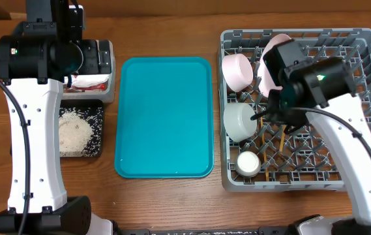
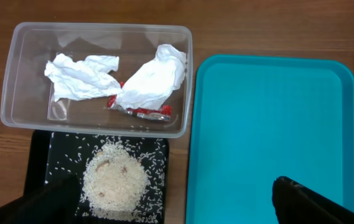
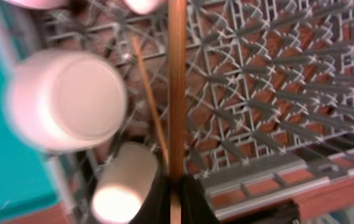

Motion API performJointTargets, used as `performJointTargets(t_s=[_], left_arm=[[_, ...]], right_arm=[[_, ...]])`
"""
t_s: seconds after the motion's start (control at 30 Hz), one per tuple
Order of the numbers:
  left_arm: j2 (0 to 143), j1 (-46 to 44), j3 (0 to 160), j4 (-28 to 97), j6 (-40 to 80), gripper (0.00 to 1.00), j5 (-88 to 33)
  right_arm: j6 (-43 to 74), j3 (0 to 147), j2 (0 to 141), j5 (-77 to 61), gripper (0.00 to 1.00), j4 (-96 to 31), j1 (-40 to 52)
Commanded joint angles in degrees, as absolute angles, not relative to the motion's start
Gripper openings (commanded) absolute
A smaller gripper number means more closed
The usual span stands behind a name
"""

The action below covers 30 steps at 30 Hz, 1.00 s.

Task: Sort waste into correct bins and load items into the dishwasher
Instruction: 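Place the second chopstick into the rack beside the first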

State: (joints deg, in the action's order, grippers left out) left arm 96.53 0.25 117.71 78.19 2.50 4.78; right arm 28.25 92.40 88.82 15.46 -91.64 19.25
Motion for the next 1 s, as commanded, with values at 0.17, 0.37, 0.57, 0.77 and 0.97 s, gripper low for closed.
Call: performJointTargets(t_s=[0.17, 0.37, 0.57, 0.77, 0.97], left_arm=[[95.9, 0.4, 118.6, 78.2, 1.2, 1.0, 4.9], [95.9, 0.4, 118.6, 78.2, 1.3, 1.0, 4.9], [95.9, 0.4, 118.6, 78.2, 1.2, 1.0, 4.9], [95.9, 0.4, 118.6, 78.2, 1.2, 1.0, 4.9], [95.9, 0.4, 118.6, 78.2, 1.2, 1.0, 4.9]], right_arm=[[26.5, 74.5, 88.5, 16.7, 0.3, -79.6, 15.4], [25.9, 74.8, 88.5, 16.4, 0.39, -78.5, 15.4], [25.8, 80.5, 85.1, 13.5, 0.39, -78.5, 16.1], [25.2, 84.8, 76.1, 8.5, 0.44, -77.8, 16.1], [26.3, 83.5, 71.9, 15.7, 0.47, -76.5, 12.7]])
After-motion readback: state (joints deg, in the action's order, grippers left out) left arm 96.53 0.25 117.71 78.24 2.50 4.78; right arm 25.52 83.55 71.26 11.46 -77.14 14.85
